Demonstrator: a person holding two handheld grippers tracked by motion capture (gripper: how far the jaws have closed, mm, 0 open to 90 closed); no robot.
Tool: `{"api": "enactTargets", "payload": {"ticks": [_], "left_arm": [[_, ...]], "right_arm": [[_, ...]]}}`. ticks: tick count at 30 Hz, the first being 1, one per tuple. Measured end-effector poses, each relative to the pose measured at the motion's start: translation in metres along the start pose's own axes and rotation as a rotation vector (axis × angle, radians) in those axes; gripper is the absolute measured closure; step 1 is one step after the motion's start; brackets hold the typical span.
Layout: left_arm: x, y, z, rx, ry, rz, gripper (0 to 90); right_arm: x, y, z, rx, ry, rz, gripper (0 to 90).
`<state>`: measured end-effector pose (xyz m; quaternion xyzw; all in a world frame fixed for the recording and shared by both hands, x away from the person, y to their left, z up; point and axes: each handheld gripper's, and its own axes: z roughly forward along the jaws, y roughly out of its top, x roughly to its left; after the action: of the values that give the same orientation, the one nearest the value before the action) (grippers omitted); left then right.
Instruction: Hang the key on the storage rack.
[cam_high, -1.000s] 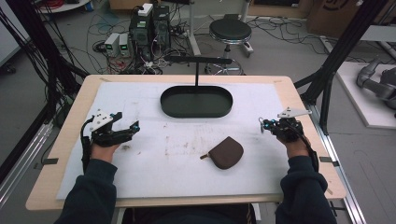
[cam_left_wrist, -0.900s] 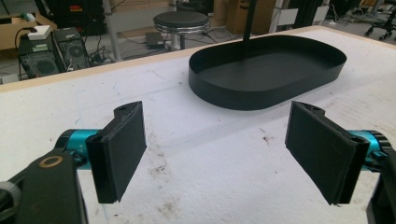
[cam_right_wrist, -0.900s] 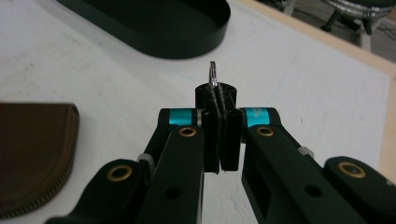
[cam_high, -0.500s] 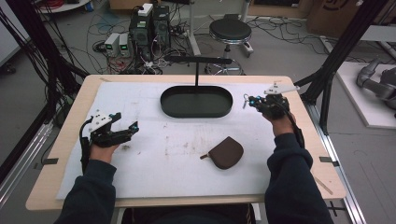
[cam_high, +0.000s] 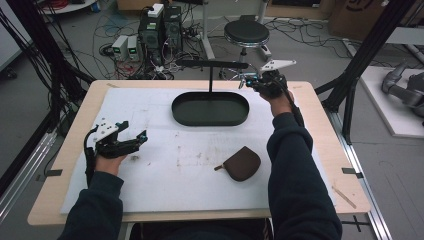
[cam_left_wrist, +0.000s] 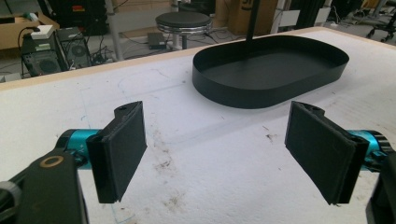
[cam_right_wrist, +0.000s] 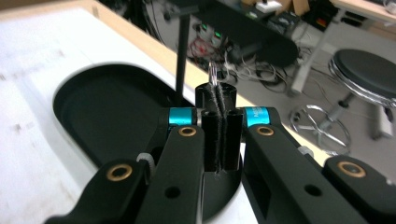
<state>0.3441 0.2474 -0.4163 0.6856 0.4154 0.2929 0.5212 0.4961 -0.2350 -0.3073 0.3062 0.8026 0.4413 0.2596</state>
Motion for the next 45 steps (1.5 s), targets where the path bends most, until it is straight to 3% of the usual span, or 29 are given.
{"api": "enactTargets", "payload": {"ticks": [8, 13, 23, 30, 34, 36, 39, 42, 43, 44, 45], "left_arm": [[0.000, 0.000, 0.000, 0.001, -0.005, -0.002, 20.4], [0.001, -0.001, 0.001, 0.002, -0.007, -0.005, 20.6], [0.001, -0.001, 0.002, 0.006, -0.007, -0.006, 20.7], [0.001, -0.001, 0.002, 0.007, -0.007, -0.007, 20.7], [0.001, -0.001, 0.002, 0.008, -0.007, -0.007, 20.7], [0.001, -0.001, 0.002, 0.006, -0.007, -0.007, 20.7], [0.001, -0.001, 0.001, 0.004, -0.008, -0.009, 20.7], [0.002, -0.002, 0.001, 0.005, -0.007, -0.011, 20.7], [0.002, -0.002, 0.001, 0.004, -0.007, -0.011, 20.7], [0.001, -0.002, 0.001, 0.002, -0.006, -0.013, 20.7], [0.002, -0.001, 0.001, 0.003, -0.004, -0.010, 20.7]], "right_arm": [[-0.004, 0.010, 0.015, -0.017, -0.001, 0.023, 90.0], [-0.009, 0.005, 0.023, -0.001, -0.012, 0.056, 90.0], [-0.017, 0.001, 0.029, -0.020, -0.031, 0.073, 90.0], [-0.017, -0.001, 0.039, -0.046, -0.068, 0.104, 90.0], [-0.014, -0.001, 0.043, -0.045, -0.136, 0.113, 88.7], [-0.014, -0.001, 0.043, -0.038, -0.185, 0.111, 87.2], [-0.015, -0.002, 0.040, -0.032, -0.183, 0.130, 78.9], [-0.016, -0.001, 0.035, -0.010, -0.179, 0.102, 75.4], [-0.015, 0.000, 0.032, -0.007, -0.186, 0.092, 74.4], [-0.014, 0.001, 0.027, 0.002, -0.211, 0.046, 74.5], [-0.014, 0.001, 0.027, 0.002, -0.211, 0.046, 74.5]]}}
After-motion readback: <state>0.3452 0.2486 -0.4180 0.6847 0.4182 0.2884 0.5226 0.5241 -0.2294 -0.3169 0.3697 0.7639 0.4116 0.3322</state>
